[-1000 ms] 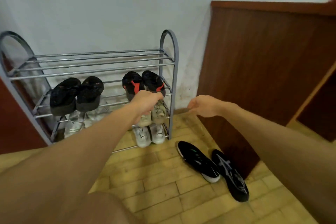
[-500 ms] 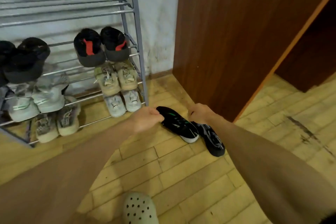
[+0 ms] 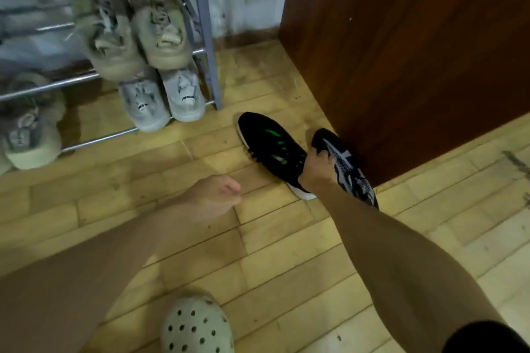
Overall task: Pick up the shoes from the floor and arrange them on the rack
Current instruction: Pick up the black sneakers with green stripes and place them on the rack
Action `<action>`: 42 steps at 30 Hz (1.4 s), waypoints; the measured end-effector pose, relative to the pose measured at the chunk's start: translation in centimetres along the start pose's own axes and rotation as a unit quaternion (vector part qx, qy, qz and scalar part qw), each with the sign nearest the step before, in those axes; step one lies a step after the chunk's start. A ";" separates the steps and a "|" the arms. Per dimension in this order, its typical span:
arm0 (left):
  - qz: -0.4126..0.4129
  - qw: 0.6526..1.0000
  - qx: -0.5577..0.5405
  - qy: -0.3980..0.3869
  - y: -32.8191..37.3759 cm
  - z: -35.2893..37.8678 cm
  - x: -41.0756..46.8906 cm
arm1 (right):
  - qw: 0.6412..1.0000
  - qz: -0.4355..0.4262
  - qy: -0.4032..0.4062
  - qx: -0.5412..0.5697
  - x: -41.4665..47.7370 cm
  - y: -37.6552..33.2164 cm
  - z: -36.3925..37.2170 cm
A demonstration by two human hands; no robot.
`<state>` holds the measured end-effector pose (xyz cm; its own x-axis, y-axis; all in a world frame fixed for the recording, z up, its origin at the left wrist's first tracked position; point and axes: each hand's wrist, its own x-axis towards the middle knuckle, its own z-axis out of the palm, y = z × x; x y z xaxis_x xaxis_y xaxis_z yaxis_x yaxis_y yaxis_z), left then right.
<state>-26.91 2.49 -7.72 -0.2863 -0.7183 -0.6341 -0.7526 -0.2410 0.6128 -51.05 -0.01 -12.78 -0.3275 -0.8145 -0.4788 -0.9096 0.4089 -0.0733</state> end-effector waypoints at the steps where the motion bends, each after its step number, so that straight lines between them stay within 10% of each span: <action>1: -0.004 1.000 0.002 0.005 -0.7 0.1 0.2 | 1.000 0.009 -0.006 -0.010 0.4 0.0 0.2; 18: -0.041 0.996 0.031 0.075 -2.2 -4.9 -9.0 | 0.860 0.147 -0.220 0.436 -10.3 -1.6 0.9; 32: 0.030 0.978 -0.048 0.199 7.8 -10.9 -27.8 | 0.837 -0.225 -0.152 0.476 -26.9 -11.3 -16.4; 42: 0.069 0.868 -0.245 0.427 3.9 -19.8 -42.5 | 0.783 -0.398 -0.121 0.462 -41.2 -23.6 -24.8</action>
<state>-5.97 19.14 30.91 0.3473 -0.9337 -0.0873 -0.3438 -0.2134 0.9145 -22.39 13.73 30.38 0.4090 -0.9067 -0.1034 -0.1903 0.0261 -0.9814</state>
